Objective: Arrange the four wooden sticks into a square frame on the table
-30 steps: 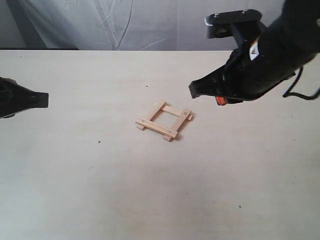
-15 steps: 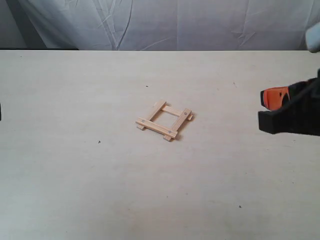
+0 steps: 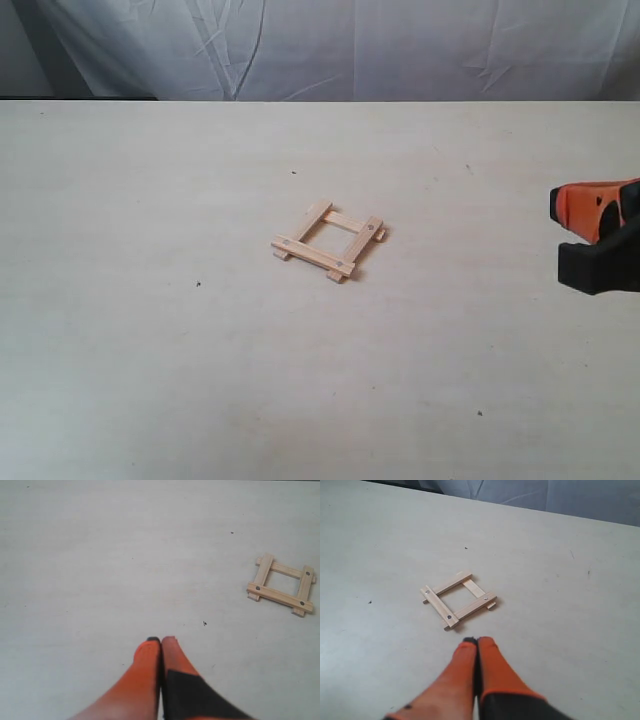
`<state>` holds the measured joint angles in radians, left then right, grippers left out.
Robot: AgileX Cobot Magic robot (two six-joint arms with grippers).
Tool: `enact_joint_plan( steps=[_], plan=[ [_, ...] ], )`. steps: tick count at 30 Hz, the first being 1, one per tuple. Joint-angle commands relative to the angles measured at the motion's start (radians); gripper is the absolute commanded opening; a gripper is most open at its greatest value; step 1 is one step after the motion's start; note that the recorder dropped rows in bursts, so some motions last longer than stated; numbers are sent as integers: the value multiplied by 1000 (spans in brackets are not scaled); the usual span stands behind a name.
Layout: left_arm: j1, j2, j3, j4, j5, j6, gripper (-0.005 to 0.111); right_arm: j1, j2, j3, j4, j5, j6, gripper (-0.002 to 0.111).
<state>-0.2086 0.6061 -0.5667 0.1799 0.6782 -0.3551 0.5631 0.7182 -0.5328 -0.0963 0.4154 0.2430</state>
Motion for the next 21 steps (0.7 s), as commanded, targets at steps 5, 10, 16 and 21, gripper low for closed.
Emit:
enact_joint_plan(
  steps=[5,10,16,21],
  plan=[
    [-6,-5,4,18,-5,0,0,-129,-100,2,80,-5,1,0],
    [-6,-5,4,18,-5,0,0,-314,-204,2,109,-5,1,0],
    [-6,-5,4,18,-3,0,0,-475,-312,2,105,-4,1,0],
    [-6,-5,4,18,-3,0,0,-482,-359,2,107,-7,1,0]
  ],
)
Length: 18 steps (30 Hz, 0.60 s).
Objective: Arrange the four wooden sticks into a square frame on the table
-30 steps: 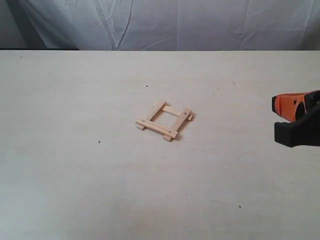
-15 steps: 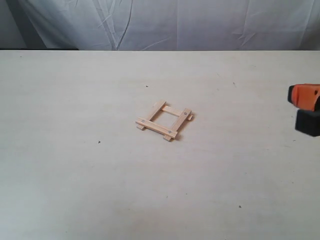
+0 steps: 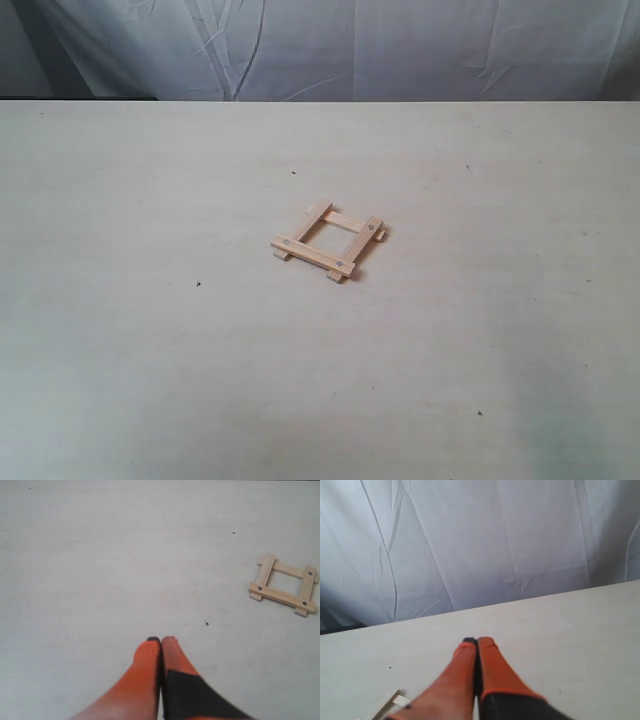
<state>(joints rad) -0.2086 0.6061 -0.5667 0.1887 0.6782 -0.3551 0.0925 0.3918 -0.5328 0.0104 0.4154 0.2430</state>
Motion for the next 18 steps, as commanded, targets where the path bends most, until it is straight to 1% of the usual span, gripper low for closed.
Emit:
enact_joint_plan(
  steps=[1,3,8,15,18],
  plan=[
    [-6,-5,4,9,-3,0,0,-12,-39,4,1,-7,1,0],
    [-6,-5,4,9,-3,0,0,-12,-54,11,-10,-7,-33,0],
    [-6,-5,4,9,-3,0,0,-12,-111,71,1,-7,-219,0],
    [-6,-5,4,9,-3,0,0,-12,-235,234,1,-78,-232,0],
    [-6,-5,4,9,-3,0,0,-12,-372,383,1,-90,-232,0]
  ],
)
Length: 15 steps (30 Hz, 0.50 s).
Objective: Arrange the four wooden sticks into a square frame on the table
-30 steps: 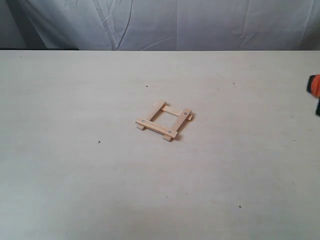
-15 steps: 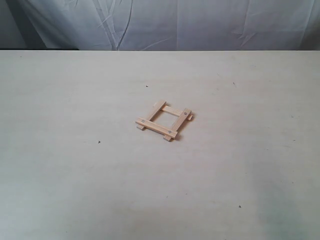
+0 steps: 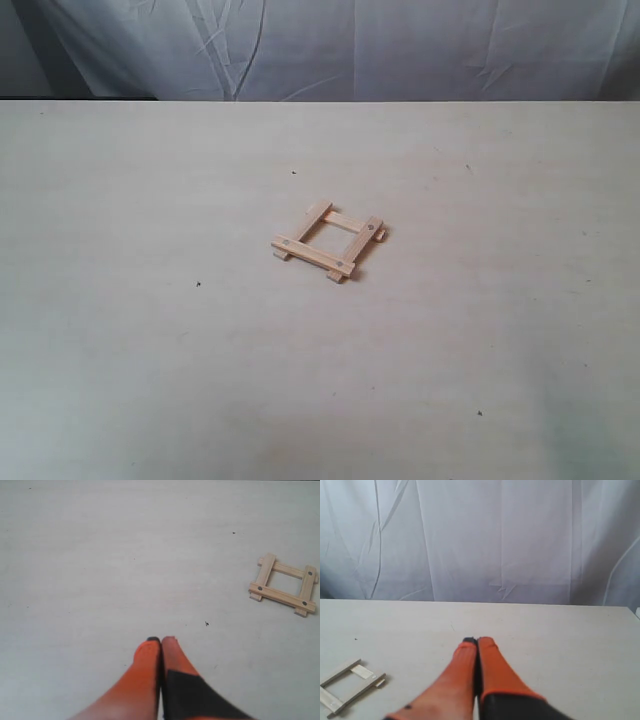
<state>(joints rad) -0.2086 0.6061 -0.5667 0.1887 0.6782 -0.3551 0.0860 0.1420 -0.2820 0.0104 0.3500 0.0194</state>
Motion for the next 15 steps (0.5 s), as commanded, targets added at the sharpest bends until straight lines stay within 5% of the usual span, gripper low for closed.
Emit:
enact_joint_plan(
  steps=[1,5,15],
  plan=[
    [-6,-5,4,9,-3,0,0,-5,-142,156,1,-24,-8,0],
    [-6,-6,4,9,-5,0,0,-5,-142,282,3,-20,-8,0],
    [-6,-6,4,9,-5,1,0,-5,-142,282,3,-30,-8,0]
  ],
)
